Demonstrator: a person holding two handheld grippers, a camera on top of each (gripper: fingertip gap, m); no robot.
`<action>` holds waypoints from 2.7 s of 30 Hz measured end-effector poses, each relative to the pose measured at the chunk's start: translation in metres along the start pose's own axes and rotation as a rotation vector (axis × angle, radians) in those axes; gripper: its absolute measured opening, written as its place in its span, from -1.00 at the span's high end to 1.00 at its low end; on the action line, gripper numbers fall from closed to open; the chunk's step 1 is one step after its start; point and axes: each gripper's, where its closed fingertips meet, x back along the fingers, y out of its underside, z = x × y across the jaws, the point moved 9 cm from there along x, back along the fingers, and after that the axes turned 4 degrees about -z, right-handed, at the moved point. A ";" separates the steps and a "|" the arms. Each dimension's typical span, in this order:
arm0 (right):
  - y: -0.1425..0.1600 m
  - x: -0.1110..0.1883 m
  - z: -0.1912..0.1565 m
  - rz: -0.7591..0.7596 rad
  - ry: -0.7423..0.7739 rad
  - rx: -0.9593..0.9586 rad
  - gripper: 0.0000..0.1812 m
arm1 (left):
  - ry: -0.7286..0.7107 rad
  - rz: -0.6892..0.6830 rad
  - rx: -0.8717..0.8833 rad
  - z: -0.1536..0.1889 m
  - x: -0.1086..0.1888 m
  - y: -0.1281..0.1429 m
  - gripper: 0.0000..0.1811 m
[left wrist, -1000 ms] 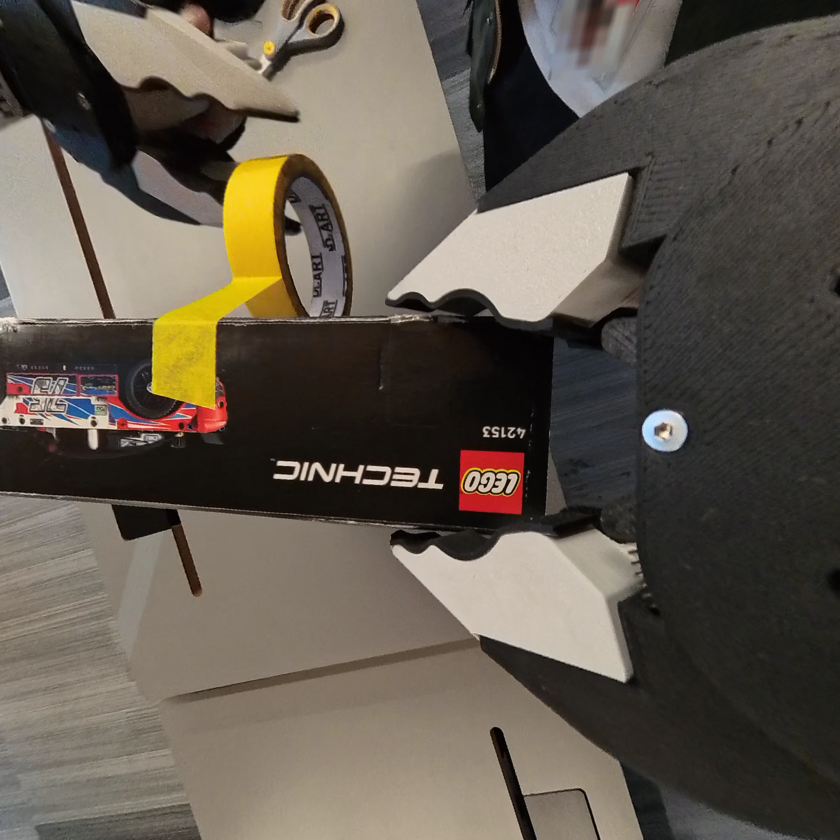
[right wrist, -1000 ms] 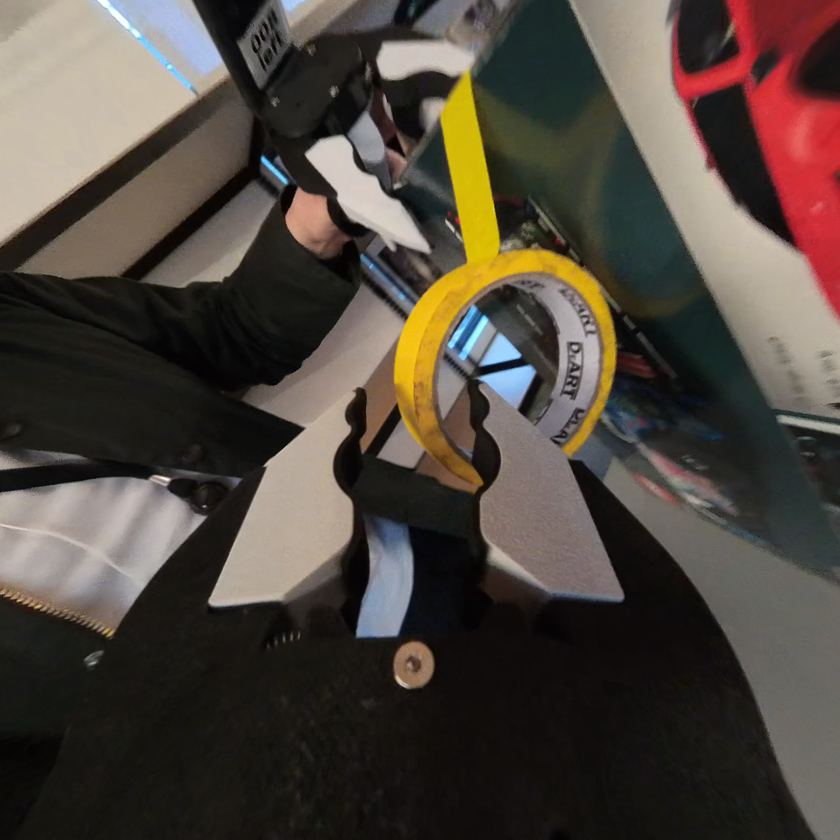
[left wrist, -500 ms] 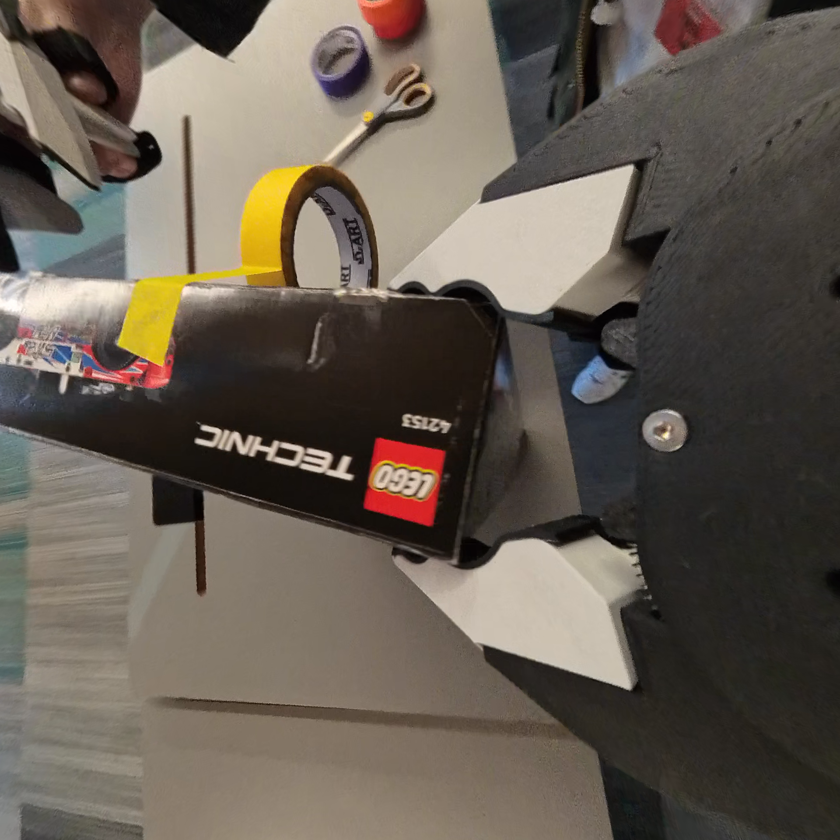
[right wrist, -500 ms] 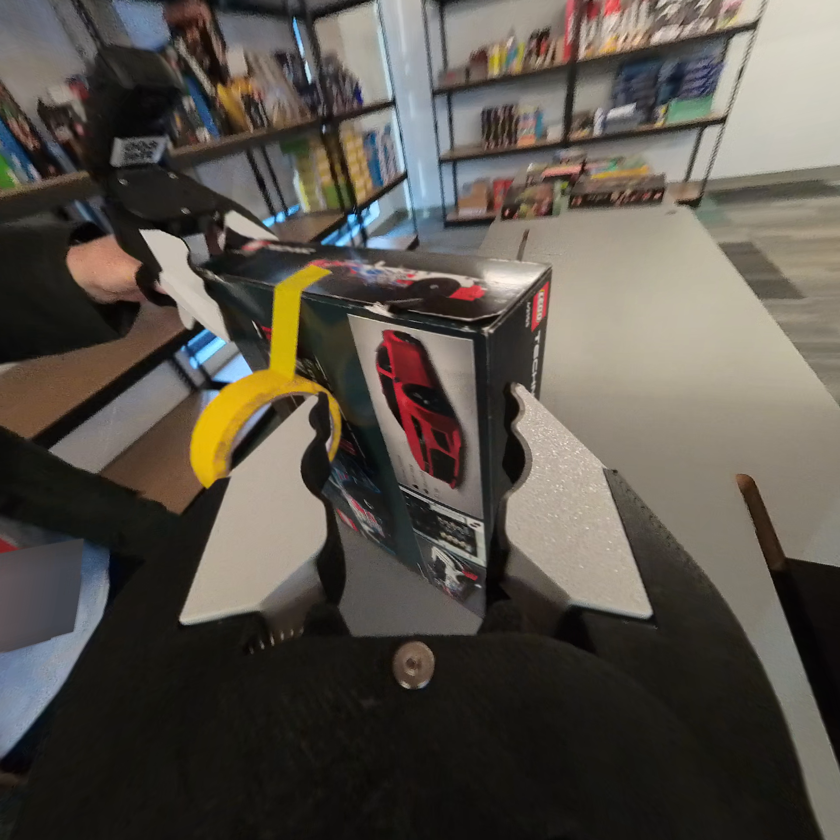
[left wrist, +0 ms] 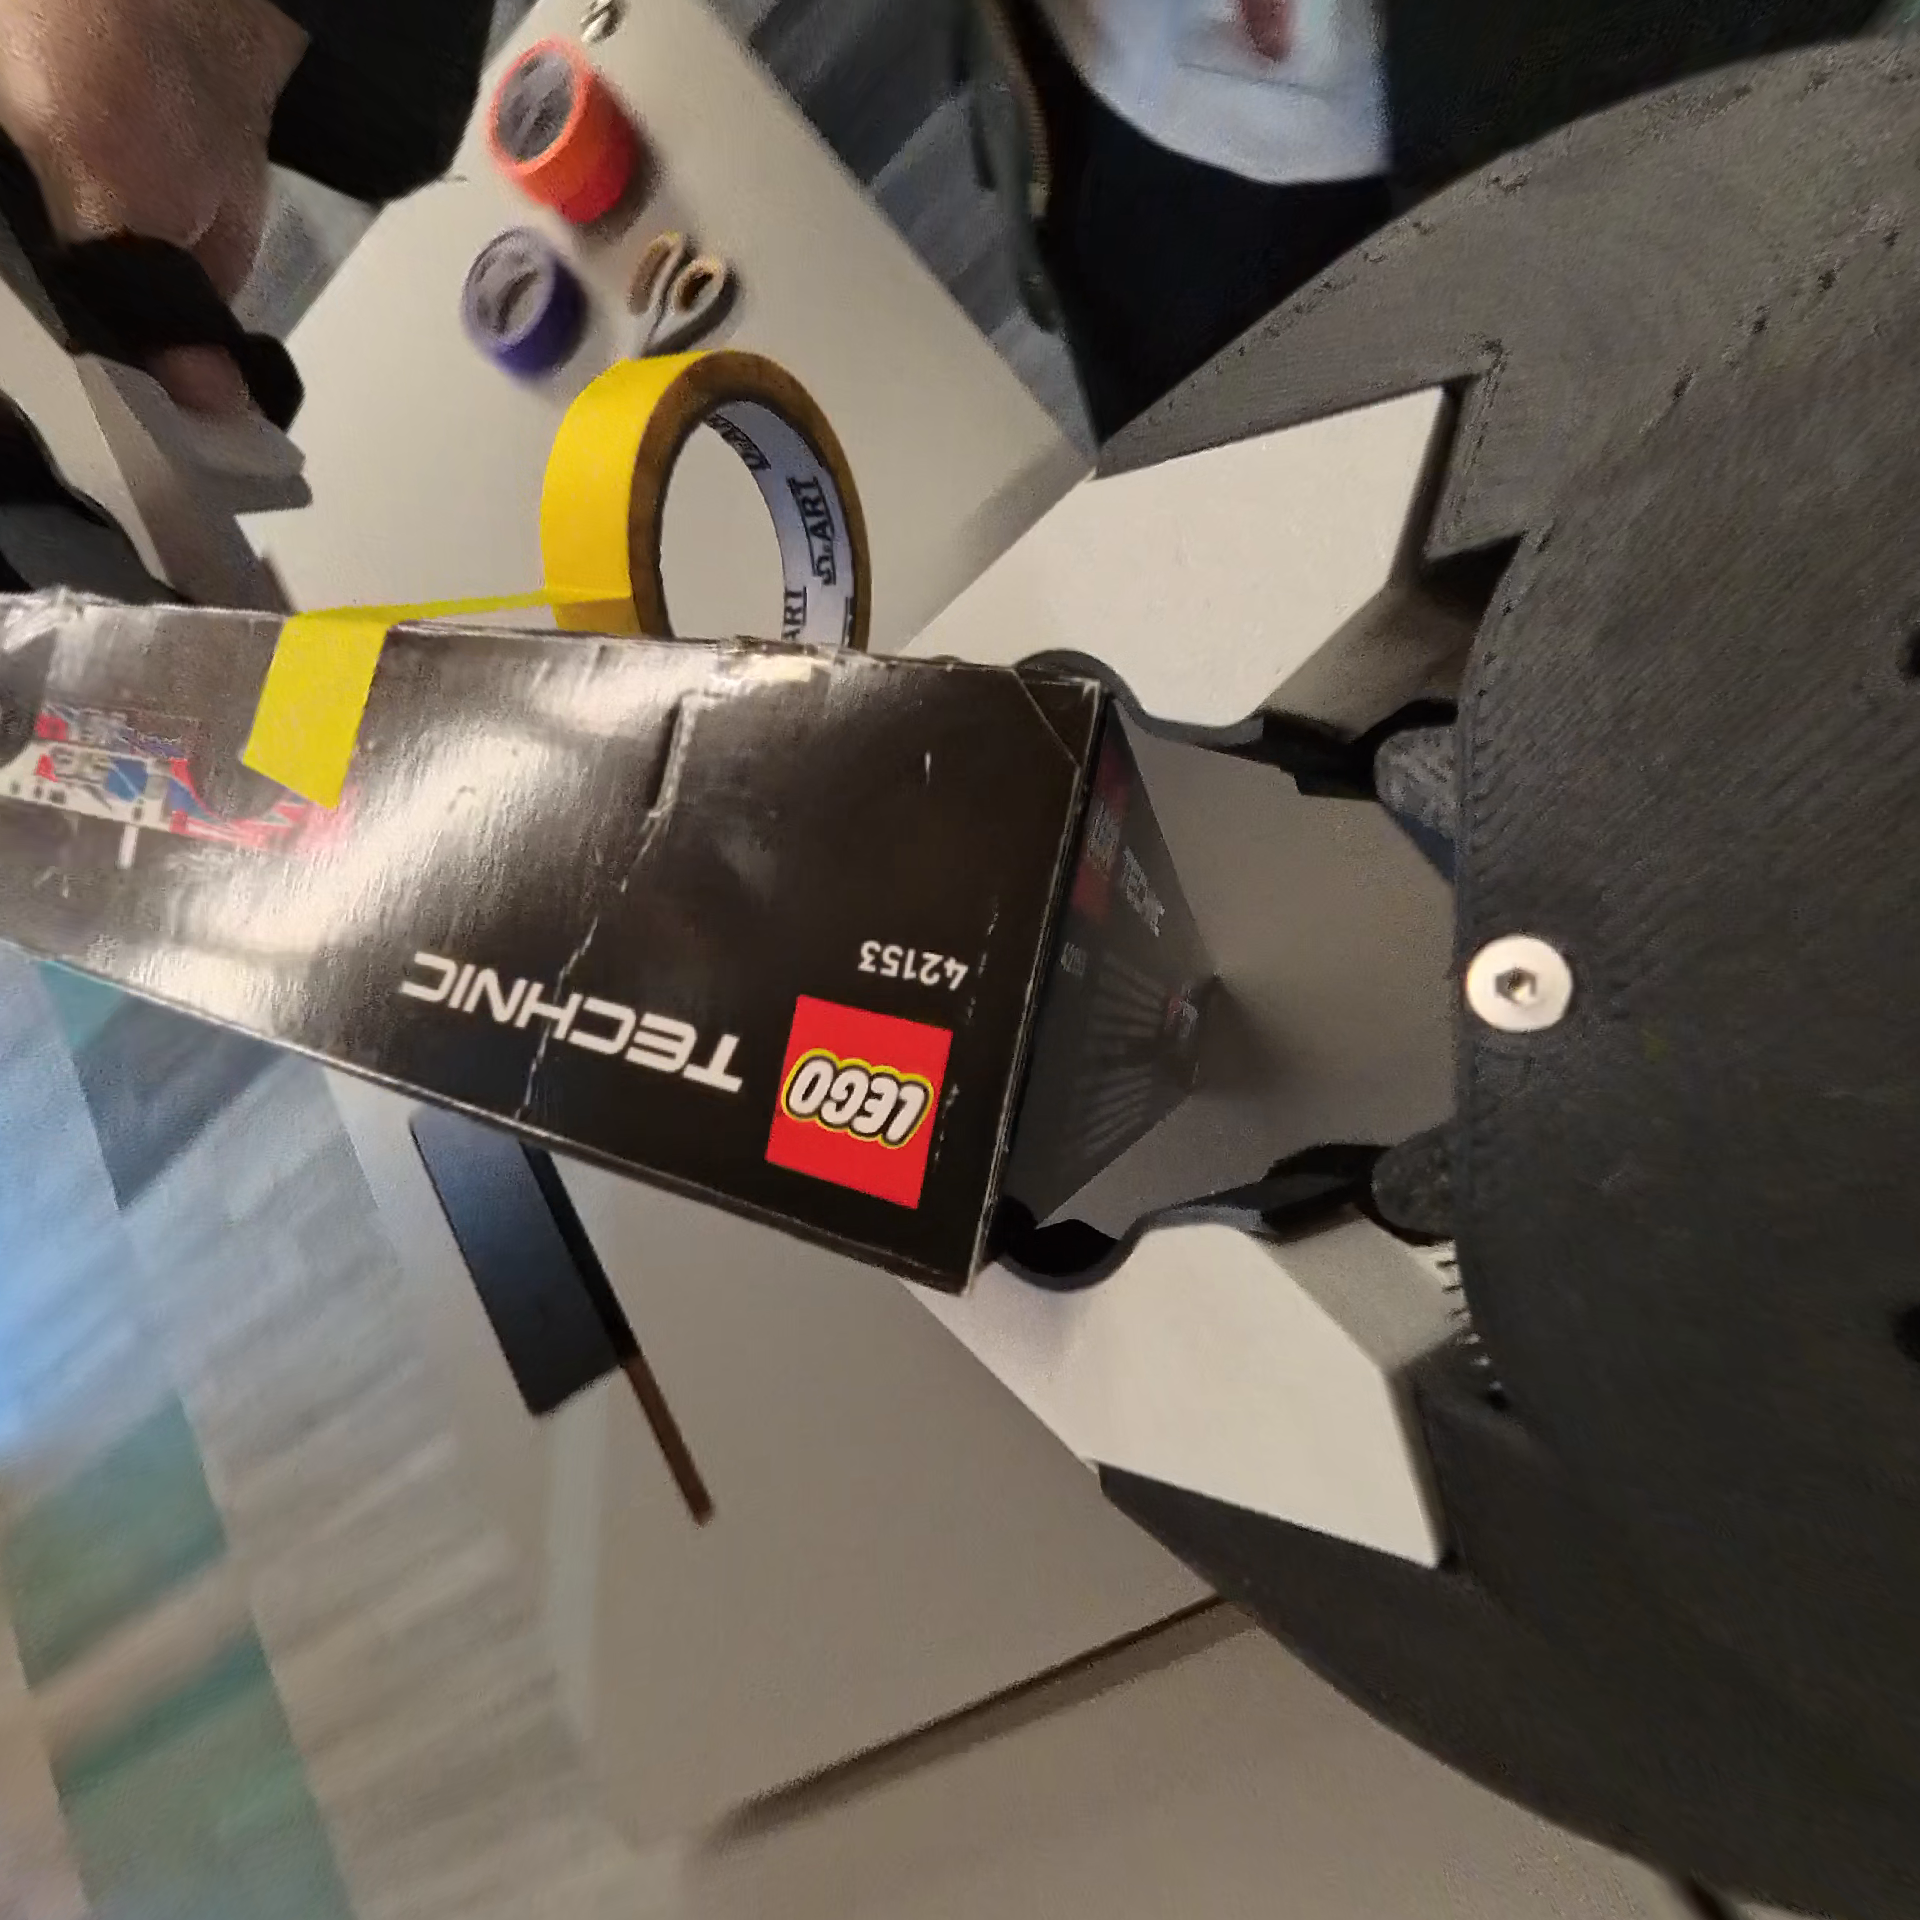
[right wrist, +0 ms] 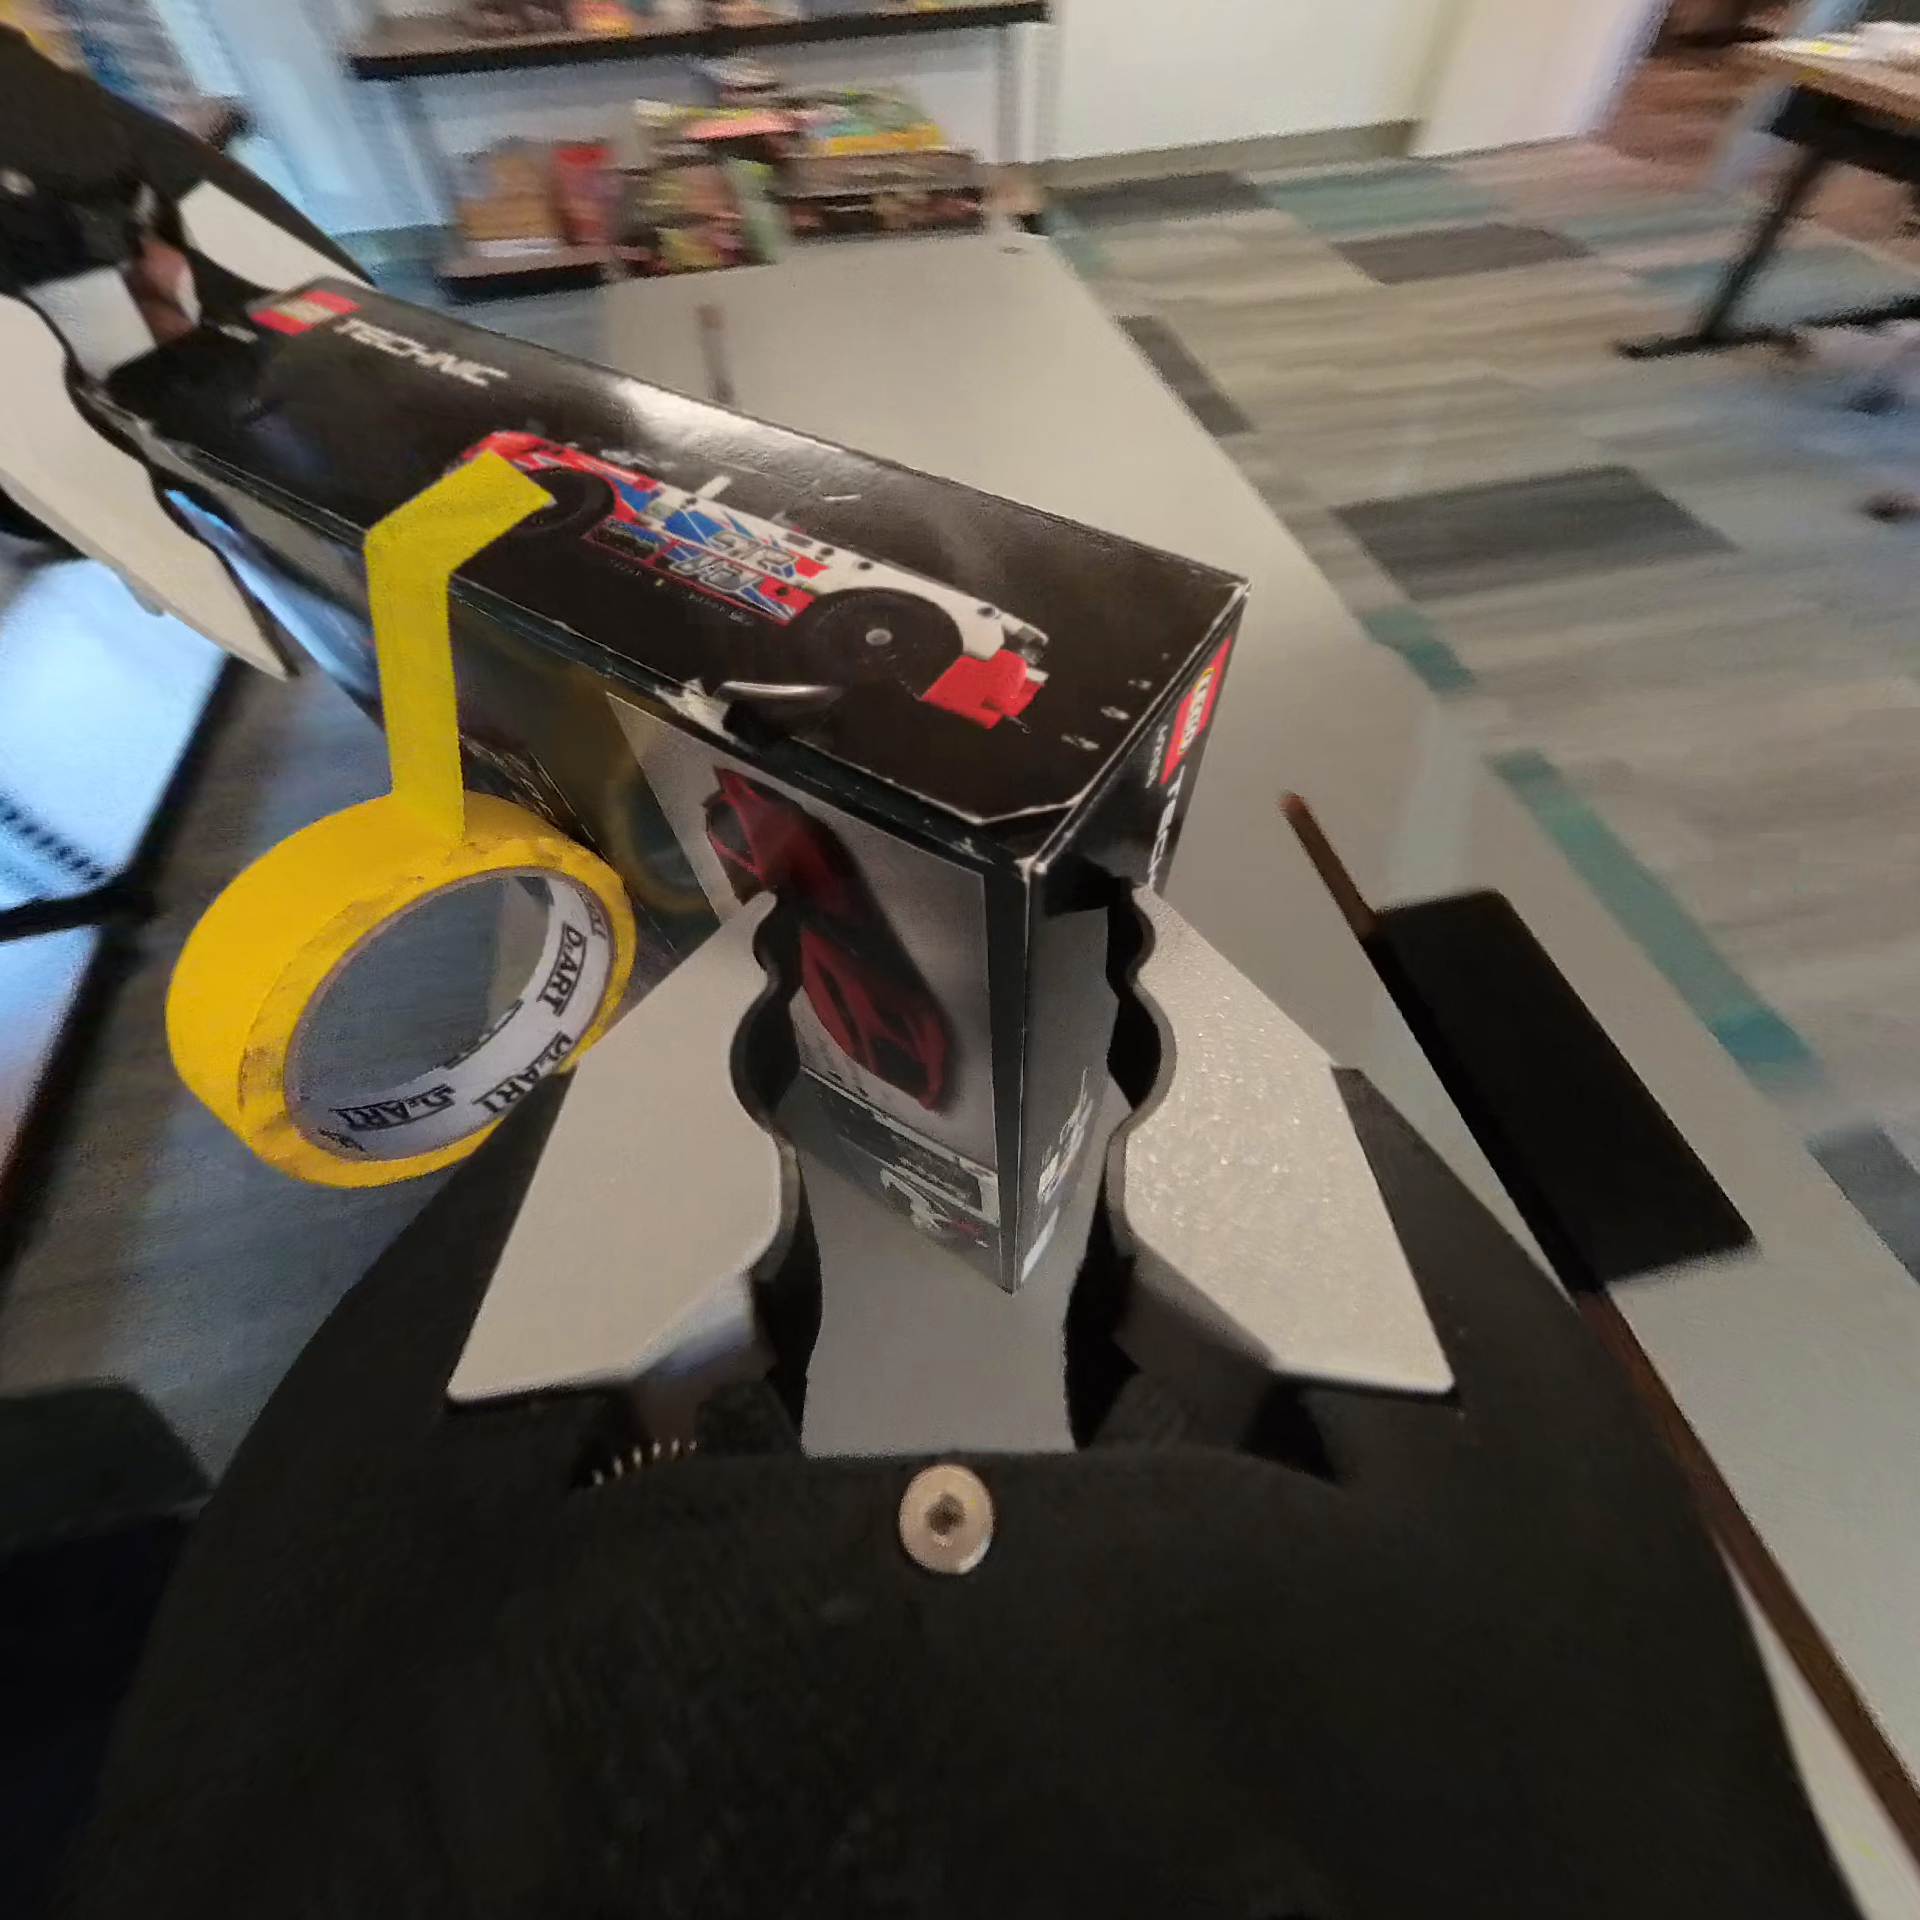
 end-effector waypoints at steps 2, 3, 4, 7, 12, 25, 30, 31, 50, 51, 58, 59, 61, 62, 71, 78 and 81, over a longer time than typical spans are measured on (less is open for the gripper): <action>0.005 0.010 -0.015 -0.008 0.142 -0.050 0.36 | 0.113 0.006 -0.103 -0.026 -0.010 -0.010 -0.11; 0.006 0.012 -0.021 -0.014 0.205 -0.072 0.36 | 0.165 0.012 -0.143 -0.038 -0.016 -0.015 -0.11; 0.008 0.013 -0.026 -0.028 0.265 -0.075 0.36 | 0.212 0.015 -0.173 -0.049 -0.021 -0.021 -0.11; 0.008 0.013 -0.030 -0.085 0.386 -0.040 0.38 | 0.308 0.048 -0.212 -0.070 -0.036 -0.033 -0.12; 0.004 0.013 -0.024 -0.115 0.386 -0.076 0.41 | 0.390 0.167 -0.180 -0.087 -0.047 -0.037 -0.13; 0.003 0.042 -0.012 0.018 0.282 -0.178 0.40 | 0.442 0.346 -0.050 -0.095 -0.024 -0.041 -0.05; 0.040 0.142 -0.013 -0.085 0.385 -0.200 0.50 | 0.365 0.429 -0.029 -0.096 0.019 -0.039 -0.06; 0.065 0.167 -0.012 -0.162 0.443 -0.223 0.49 | 0.354 0.470 -0.034 -0.091 0.034 -0.036 -0.04; 0.449 0.225 -0.052 -0.655 0.621 -0.567 0.47 | -0.078 0.680 0.018 0.167 0.108 0.012 0.33; 0.452 0.224 -0.050 -0.647 0.608 -0.555 0.46 | -0.075 0.664 0.007 0.179 0.103 0.006 0.32; 0.450 0.217 -0.030 -0.505 0.451 -0.661 0.74 | 0.058 0.559 0.069 0.260 0.037 -0.012 0.41; 0.449 0.217 -0.030 -0.462 0.393 -0.743 0.74 | 0.091 0.533 0.120 0.270 0.018 -0.009 0.42; 0.443 0.216 -0.033 -0.354 0.291 -0.853 0.74 | 0.151 0.455 0.271 0.287 -0.029 0.000 0.44; 0.441 0.215 -0.036 -0.317 0.238 -0.901 0.74 | 0.186 0.421 0.365 0.295 -0.057 0.007 0.46; 0.417 0.190 -0.102 -0.093 -0.253 -1.132 0.74 | 0.298 0.157 1.068 0.347 -0.285 0.104 0.53; 0.383 0.187 -0.124 -0.166 -0.287 -0.867 0.74 | 0.469 0.206 1.413 0.361 -0.311 0.116 0.40; 0.361 0.187 -0.125 -0.222 -0.285 -0.659 0.74 | 0.584 0.237 1.392 0.358 -0.310 0.104 0.79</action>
